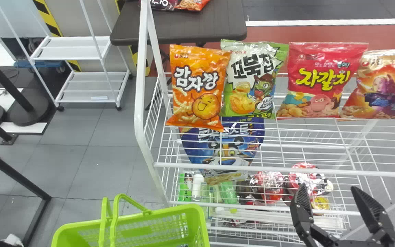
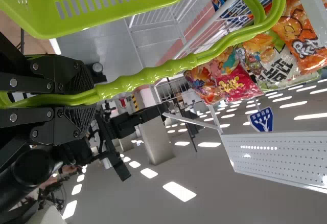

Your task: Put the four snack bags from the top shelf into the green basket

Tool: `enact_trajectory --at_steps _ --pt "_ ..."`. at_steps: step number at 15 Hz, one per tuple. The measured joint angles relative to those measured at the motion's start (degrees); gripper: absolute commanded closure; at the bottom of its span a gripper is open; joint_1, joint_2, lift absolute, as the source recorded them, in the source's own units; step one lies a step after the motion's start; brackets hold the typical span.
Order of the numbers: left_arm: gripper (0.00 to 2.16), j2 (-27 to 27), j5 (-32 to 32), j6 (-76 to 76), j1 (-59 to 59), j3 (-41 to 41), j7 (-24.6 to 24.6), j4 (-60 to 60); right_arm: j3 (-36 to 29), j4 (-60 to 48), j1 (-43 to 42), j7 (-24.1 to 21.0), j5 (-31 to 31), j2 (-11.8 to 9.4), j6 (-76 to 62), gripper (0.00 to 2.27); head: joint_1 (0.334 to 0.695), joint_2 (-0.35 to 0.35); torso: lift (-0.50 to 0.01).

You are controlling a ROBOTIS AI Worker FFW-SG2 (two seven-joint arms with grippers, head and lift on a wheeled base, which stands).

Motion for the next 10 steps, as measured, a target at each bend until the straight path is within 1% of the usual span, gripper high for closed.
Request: enact_trajectory --at_steps 10 --pt "2.15 0.00 0.21 0.06 0.21 0.00 0.00 0.04 0.44 -0.05 0.19 0.00 0.02 0.02 0.00 0.10 0.695 0.097 -0.001"
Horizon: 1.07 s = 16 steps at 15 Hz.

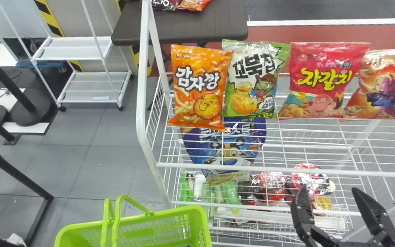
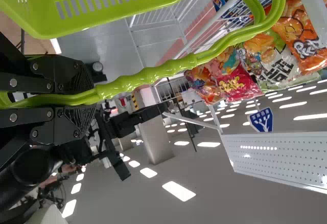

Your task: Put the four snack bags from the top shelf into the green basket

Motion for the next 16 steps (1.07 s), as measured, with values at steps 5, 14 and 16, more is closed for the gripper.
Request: enact_trajectory --at_steps 5,14,16 --pt "2.15 0.00 0.09 -0.02 -0.14 0.06 0.00 0.13 0.23 0.05 -0.13 0.00 0.08 -0.01 0.00 0.10 0.695 0.104 -0.001" --pt "2.15 0.00 0.12 0.45 -0.14 0.14 0.00 0.07 4.58 2.40 -12.03 0.00 0.04 -0.70 11.40 0.11 0.695 0.200 -0.001" --pt "2.15 0.00 0.16 0.97 -0.15 0.19 0.00 0.11 7.16 4.70 -17.27 0.00 -0.30 -0.85 15.99 0.11 0.695 0.242 -0.001"
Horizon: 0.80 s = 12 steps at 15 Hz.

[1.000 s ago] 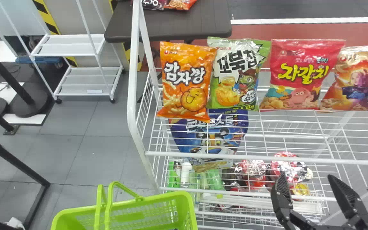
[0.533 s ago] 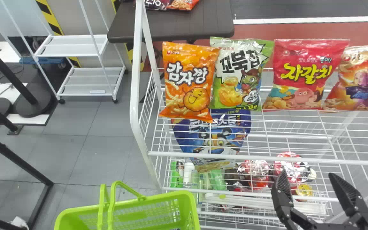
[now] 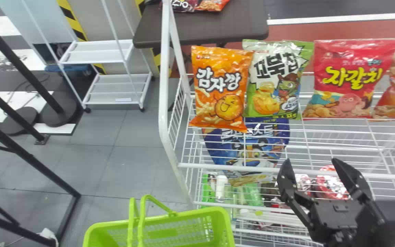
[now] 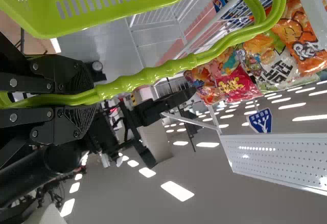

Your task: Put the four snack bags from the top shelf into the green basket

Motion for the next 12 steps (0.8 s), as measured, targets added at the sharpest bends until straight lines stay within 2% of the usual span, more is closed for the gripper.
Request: enact_trajectory --at_steps 2,4,8,12 --pt "2.15 0.00 0.04 0.07 -0.02 0.04 0.00 0.02 2.86 2.68 -5.10 -0.08 -0.15 -0.03 2.54 0.11 0.695 0.312 -0.001" --pt "2.15 0.00 0.14 0.08 -0.04 0.18 0.00 0.10 5.95 5.66 -10.56 -0.45 -0.70 0.01 5.07 0.11 0.695 0.350 -0.001" --pt "2.15 0.00 0.56 0.08 -0.29 0.89 0.00 0.74 11.81 12.67 -21.88 -3.61 -3.37 0.38 10.28 0.11 0.695 0.350 -0.001" --pt "2.15 0.00 0.63 0.08 -0.82 1.21 0.00 1.09 15.68 21.40 -32.14 -3.96 -7.06 1.25 11.19 0.11 0.695 0.350 -0.001"
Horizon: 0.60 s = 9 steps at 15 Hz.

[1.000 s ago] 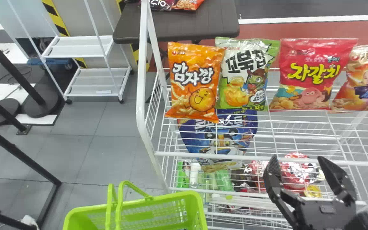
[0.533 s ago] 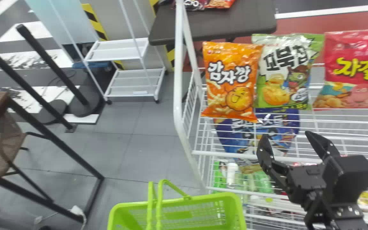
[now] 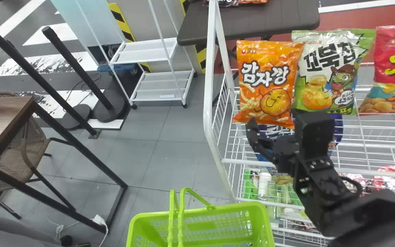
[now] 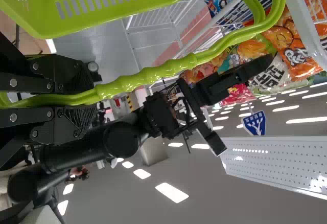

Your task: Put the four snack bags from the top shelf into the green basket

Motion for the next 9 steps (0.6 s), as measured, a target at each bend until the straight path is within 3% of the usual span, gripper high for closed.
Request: enact_trajectory --at_steps 9 --pt "2.15 0.00 0.12 0.33 -1.39 0.70 0.00 1.48 2.55 19.65 -15.83 -2.32 -2.97 0.69 -1.63 0.13 0.695 0.350 -0.001"
